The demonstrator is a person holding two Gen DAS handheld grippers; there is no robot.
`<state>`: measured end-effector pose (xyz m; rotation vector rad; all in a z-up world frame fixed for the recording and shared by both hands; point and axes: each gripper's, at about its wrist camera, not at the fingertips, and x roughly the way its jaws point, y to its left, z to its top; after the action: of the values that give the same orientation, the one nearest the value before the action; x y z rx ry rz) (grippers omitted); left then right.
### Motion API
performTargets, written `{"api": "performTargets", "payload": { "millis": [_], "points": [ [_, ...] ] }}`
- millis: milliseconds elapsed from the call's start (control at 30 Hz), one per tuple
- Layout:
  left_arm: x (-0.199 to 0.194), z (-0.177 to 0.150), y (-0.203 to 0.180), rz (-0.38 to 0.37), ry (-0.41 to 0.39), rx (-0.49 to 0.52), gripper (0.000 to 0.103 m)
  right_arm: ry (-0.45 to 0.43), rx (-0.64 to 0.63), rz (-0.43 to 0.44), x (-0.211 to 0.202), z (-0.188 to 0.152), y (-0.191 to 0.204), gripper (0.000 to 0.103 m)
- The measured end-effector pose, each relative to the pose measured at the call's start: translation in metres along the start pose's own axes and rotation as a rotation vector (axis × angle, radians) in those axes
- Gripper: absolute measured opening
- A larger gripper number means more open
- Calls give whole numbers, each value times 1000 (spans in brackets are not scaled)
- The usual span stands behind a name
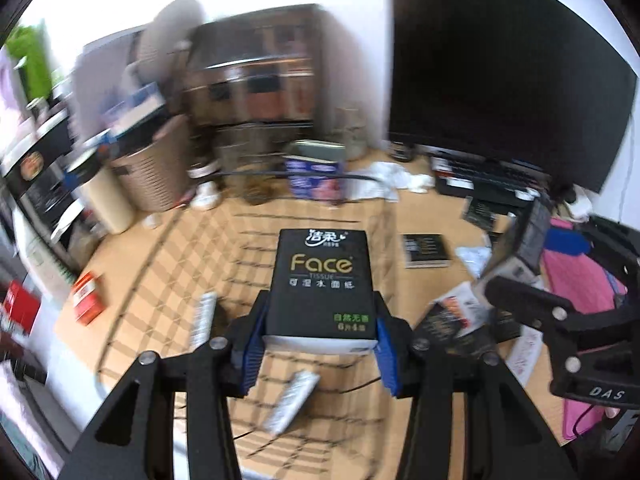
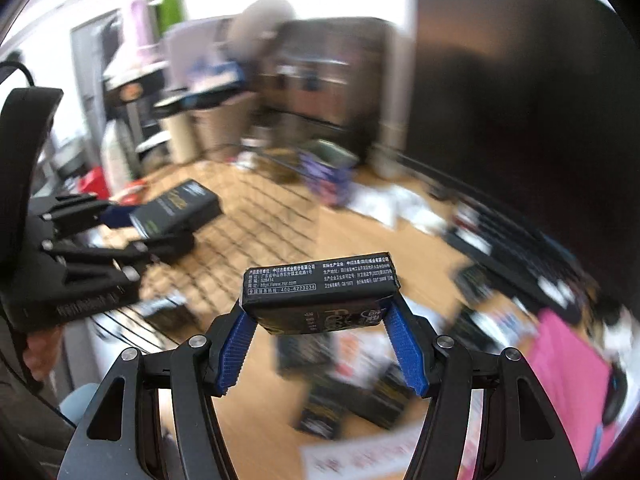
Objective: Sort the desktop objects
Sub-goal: 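Carry the pack and box over the wire basket and open both grippers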
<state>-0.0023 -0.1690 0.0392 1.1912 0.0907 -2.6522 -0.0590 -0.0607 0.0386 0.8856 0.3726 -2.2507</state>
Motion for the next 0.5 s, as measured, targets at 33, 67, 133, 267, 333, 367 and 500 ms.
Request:
{"api": "performTargets", "payload": {
  "millis": [33, 67, 133, 267, 333, 367, 500],
  "points": [
    [-1, -3, 11, 8, 1, -21, 52, -3, -26, 18, 6, 10, 13, 63],
    [-3, -6, 22, 17, 2, -44, 52, -6, -53, 38, 13, 22, 28, 63],
    [-5, -14, 43, 42, 8, -89, 52, -6, -89, 76, 26, 37, 52, 63],
    [-8, -26, 72, 75, 12, -147, 52, 10, -129, 149, 49, 52, 84, 63],
    [-7, -28, 77, 81, 14, -160, 52, 20, -132, 166, 58, 50, 91, 63],
    [-5, -29, 79, 81, 14, -164, 52, 40, -146, 169, 63, 47, 95, 63],
    [0, -32, 79, 70, 26, -159, 52, 60, -134, 180, 70, 38, 93, 63]
  ]
}}
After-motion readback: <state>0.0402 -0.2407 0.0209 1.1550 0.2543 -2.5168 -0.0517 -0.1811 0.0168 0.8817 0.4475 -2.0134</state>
